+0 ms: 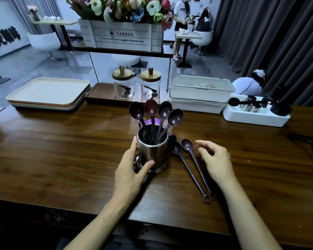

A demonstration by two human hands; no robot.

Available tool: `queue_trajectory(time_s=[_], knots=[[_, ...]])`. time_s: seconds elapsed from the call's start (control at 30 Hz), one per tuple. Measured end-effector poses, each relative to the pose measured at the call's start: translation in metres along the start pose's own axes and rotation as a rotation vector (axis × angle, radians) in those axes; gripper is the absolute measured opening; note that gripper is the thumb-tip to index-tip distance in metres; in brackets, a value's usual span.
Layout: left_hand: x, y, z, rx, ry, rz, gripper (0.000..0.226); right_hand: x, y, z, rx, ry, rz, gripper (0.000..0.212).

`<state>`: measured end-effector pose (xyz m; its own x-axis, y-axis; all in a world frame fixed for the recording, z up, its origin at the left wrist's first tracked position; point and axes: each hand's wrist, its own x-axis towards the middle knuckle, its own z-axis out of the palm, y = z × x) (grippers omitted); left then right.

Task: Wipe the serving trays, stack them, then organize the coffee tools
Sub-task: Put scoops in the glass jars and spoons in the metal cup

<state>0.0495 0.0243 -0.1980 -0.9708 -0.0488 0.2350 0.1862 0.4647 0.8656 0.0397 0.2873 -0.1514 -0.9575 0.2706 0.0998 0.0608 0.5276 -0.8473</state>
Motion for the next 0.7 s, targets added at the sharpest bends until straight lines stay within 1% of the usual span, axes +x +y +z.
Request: queue_trajectory(time_s=[0.1, 0.3, 0.43, 0.6, 0.7], knots=[[0.000, 0.001, 0.000, 0.005, -0.004, 0.001, 0.092, -0.005, 0.005, -0.002, -0.196, -0.060, 0.014, 0.028], [0.000, 0.000, 0.000, 0.006, -0.005, -0.010, 0.092, -0.012, 0.015, 0.004, -0.372, -0.200, 0.000, 0.039], [-0.001, 0.001, -0.001, 0.003, -0.008, -0.017, 0.092, -0.011, 0.016, 0.003, -0.405, -0.239, -0.023, 0.044], [-0.001, 0.003, -0.002, 0.002, 0.000, -0.016, 0.094, -0.010, 0.016, 0.002, -0.394, -0.244, -0.002, 0.039], [-0.001, 0.004, -0.003, -0.010, 0.010, -0.021, 0.095, -0.010, 0.018, 0.001, -0.343, -0.225, 0.023, 0.037]])
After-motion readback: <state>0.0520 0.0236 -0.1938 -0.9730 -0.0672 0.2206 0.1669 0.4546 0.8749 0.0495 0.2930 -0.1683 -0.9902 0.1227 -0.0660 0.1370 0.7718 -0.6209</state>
